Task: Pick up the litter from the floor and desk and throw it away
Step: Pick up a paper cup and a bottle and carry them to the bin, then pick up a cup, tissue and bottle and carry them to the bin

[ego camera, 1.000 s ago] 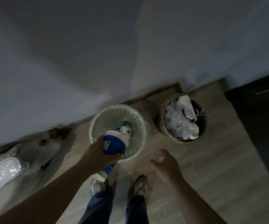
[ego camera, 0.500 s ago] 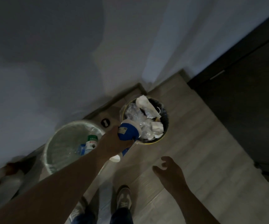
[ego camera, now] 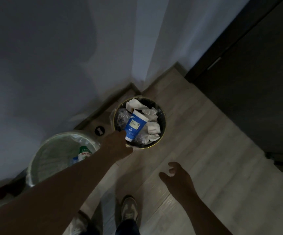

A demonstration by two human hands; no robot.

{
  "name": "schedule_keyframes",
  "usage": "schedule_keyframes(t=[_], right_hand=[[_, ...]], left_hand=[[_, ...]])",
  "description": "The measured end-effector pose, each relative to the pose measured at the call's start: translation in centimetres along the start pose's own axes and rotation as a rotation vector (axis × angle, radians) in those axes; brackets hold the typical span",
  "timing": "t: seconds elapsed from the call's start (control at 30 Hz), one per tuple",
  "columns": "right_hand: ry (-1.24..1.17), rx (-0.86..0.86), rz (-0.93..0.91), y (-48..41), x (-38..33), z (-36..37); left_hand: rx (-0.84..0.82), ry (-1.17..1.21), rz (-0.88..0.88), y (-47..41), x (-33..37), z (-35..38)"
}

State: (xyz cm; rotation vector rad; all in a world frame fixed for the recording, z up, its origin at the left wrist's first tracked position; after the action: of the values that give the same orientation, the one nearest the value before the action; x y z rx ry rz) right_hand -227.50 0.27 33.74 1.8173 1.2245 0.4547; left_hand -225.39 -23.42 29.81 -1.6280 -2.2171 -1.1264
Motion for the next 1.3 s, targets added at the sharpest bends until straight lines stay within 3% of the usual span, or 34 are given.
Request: schedule_keyframes(t=[0.33,0.63,1.0,1.3], right_hand=[[0.101,0.041,-0.112,7.1,-5.1,-1.7],[0.5,0.128,-0.424,23.0,-11.7,-6.5],[0.577,0.34,-0.957,48.6,-23.6,-16.7],[0.517,0.506,-1.456,69.3,-28.9,-25.7]], left_hand=[[-0.214,-0.299,0.111,8.1,1.6,-7.4],[-0.131,-0.347,0.25,20.4,6.1,-20.9],[0.244,-0.499,0.352,39.0,14.4,-44.5],[0.682,-0.674,0.222,55.8,24.8,-57.7]])
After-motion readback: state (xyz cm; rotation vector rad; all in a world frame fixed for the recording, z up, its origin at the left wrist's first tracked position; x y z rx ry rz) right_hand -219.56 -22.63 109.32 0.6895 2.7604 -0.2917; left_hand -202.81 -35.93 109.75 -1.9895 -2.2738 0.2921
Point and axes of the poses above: each hand's wrist, its own y-axis away from the middle knuckle, its own z-axis out of the palm, x = y × z, the point moved 6 cm from there along -y, towards the middle knuckle, and after that the axes turned 14 degrees about z, right-handed, at the moved point
